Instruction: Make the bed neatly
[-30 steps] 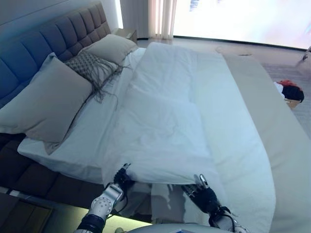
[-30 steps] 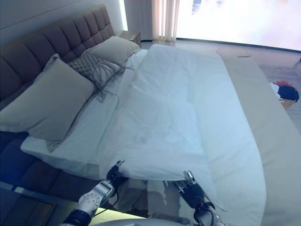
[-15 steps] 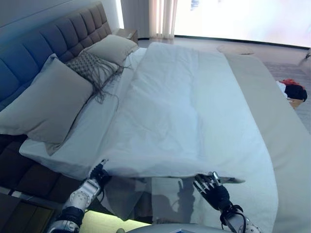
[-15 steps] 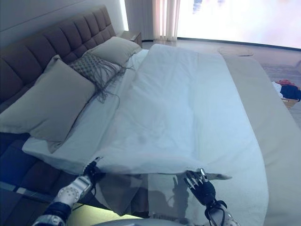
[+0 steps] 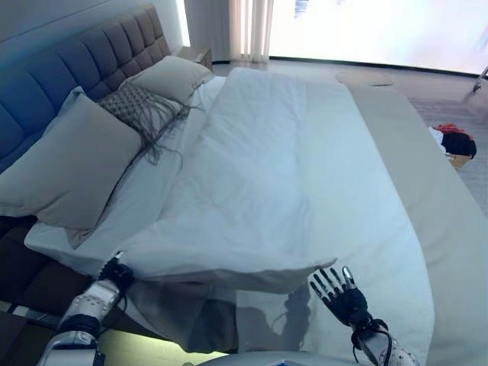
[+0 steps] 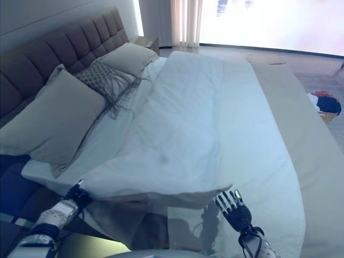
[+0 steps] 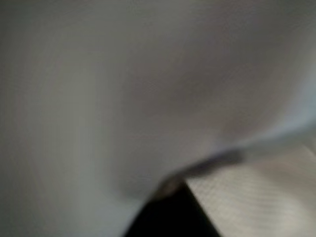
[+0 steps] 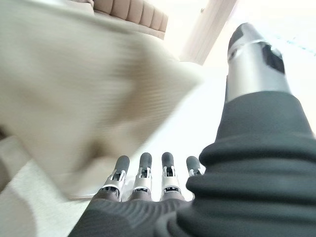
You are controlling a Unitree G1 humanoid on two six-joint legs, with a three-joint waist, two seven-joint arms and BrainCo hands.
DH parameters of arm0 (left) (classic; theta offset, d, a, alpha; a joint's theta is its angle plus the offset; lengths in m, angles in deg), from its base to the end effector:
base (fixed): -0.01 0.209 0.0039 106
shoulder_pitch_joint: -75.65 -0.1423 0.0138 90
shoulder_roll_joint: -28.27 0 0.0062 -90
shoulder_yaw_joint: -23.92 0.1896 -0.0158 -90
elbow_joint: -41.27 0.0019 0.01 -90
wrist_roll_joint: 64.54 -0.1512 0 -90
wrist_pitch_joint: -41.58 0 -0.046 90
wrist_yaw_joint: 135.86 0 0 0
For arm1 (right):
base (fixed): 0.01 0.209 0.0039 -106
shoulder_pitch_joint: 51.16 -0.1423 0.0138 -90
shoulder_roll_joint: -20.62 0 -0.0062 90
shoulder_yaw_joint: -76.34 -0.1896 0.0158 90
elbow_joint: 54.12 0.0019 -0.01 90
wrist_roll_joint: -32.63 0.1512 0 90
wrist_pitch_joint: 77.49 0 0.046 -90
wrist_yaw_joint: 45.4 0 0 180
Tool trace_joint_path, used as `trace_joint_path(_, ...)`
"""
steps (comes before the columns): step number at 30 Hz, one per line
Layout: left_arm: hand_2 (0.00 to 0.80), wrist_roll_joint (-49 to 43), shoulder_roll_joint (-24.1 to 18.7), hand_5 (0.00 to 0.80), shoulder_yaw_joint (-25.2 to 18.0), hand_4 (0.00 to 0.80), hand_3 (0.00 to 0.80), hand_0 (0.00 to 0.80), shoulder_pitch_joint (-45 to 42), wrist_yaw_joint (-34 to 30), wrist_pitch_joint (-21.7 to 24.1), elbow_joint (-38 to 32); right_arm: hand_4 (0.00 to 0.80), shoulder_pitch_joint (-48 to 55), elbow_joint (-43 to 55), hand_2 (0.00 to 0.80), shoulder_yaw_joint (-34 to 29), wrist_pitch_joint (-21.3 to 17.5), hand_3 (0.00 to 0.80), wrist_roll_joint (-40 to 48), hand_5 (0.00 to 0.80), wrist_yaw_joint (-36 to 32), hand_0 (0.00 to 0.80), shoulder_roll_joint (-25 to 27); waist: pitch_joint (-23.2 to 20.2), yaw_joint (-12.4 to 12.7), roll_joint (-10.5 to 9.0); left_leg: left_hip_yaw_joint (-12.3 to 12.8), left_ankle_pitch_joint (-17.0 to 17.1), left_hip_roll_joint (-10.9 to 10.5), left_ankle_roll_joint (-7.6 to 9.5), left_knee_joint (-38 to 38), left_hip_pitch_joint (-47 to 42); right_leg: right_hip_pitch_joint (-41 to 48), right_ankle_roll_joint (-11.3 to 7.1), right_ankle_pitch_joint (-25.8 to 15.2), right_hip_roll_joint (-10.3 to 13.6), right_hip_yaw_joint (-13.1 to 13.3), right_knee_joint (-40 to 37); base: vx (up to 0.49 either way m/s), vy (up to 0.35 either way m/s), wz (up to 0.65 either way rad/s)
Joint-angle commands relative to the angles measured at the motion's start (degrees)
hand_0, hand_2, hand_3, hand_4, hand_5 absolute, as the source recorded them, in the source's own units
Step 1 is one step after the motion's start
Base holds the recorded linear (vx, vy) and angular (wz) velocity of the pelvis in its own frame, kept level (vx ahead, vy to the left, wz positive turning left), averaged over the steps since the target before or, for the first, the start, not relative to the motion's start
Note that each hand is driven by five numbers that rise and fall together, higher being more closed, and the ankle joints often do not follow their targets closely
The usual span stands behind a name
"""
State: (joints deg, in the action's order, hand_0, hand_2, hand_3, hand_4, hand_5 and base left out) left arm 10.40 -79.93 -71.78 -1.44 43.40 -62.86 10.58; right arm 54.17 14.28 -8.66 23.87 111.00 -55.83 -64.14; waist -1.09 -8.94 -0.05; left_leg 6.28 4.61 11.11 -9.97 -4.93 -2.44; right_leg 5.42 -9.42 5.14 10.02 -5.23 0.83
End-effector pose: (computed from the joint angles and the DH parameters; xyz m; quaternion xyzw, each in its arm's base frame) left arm 0.1862 0.3427 -0.0311 -0.4063 0.2744 0.3112 0.8141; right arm 0.1138 -0.2342 -0.0649 0.4947 0.2838 -0.0860 0.8169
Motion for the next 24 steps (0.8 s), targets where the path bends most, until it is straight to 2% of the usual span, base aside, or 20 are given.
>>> trace_joint_path(1,0.8,-1.3,-9.4,0.8,-8.6,0.8,0.8,0.8,7.3,-1.3,3.6,4.1,0.0,-1.8,2.1,0.0,-2.1,-2.4,0.0,2.1,0.0,1.2,0.0,0.6,-2.5,1.3,0.98,-1.2,0.5,5.4,-0.15,4.7,1.3,-6.6,-2.69,-6.5,4.4,0.2,2.8,0.0,0.0,0.0)
trace_joint_path(7,0.8,-1.3,-15.0,0.8,-12.8,0.8,0.8,0.8,7.4,-3.3,3.0,8.1,0.0,-1.9,-1.1,0.0,-5.6,-5.5,0.0,1.5,0.0,6.3,0.0,1.8,-2.7,1.1,1.32,-0.7,0.4,5.5,-0.31,4.5,1.2,-6.3,-2.53,-6.2,4.3,-0.1,2.9,0.0,0.0,0.0)
trace_joint_path(11,0.8,0.6,-15.6,0.8,-14.0,0.8,0.8,0.8,7.4,-4.0,1.6,6.9,0.0,-1.7,-5.1,0.0,-9.6,-6.2,0.0,2.3,0.0,5.9,0.0,2.0,-2.4,1.1,1.34,-0.6,0.2,5.5,-0.53,4.7,1.3,-6.2,-2.51,-6.2,4.1,-0.2,2.6,0.0,0.0,0.0)
trace_joint_path(16,0.8,3.0,-9.5,0.8,-15.8,0.8,0.8,0.8,2.0,-6.9,2.6,-0.7,0.0,0.0,-6.6,0.0,-13.3,-5.9,0.0,1.3,0.0,3.1,0.0,0.0,-1.9,1.9,1.14,-1.4,-0.1,5.3,-0.48,5.0,1.9,-6.4,-2.47,-6.2,4.0,-0.2,2.5,0.001,0.012,0.0)
trace_joint_path(20,0.8,1.8,-1.6,0.8,-15.5,0.8,0.8,0.8,-4.6,-7.6,5.3,-9.9,0.0,0.7,-4.4,0.0,-15.0,-6.2,0.0,1.2,0.0,1.6,0.0,-0.6,-1.2,3.3,0.45,-2.7,-0.8,4.6,-0.22,5.9,2.6,-6.4,-2.28,-6.0,4.4,0.0,2.9,-0.006,0.105,0.01)
trace_joint_path(24,0.8,0.3,0.6,0.8,-15.5,0.8,0.8,0.8,-6.8,-9.7,8.3,-12.0,0.0,-0.1,-0.8,0.0,-16.3,-7.6,0.0,1.0,0.0,0.6,0.0,-0.2,-0.7,3.8,-0.42,-3.3,-3.0,3.5,0.2,9.1,3.2,-6.5,-2.78,-5.7,6.1,0.7,4.0,-0.001,0.161,0.01)
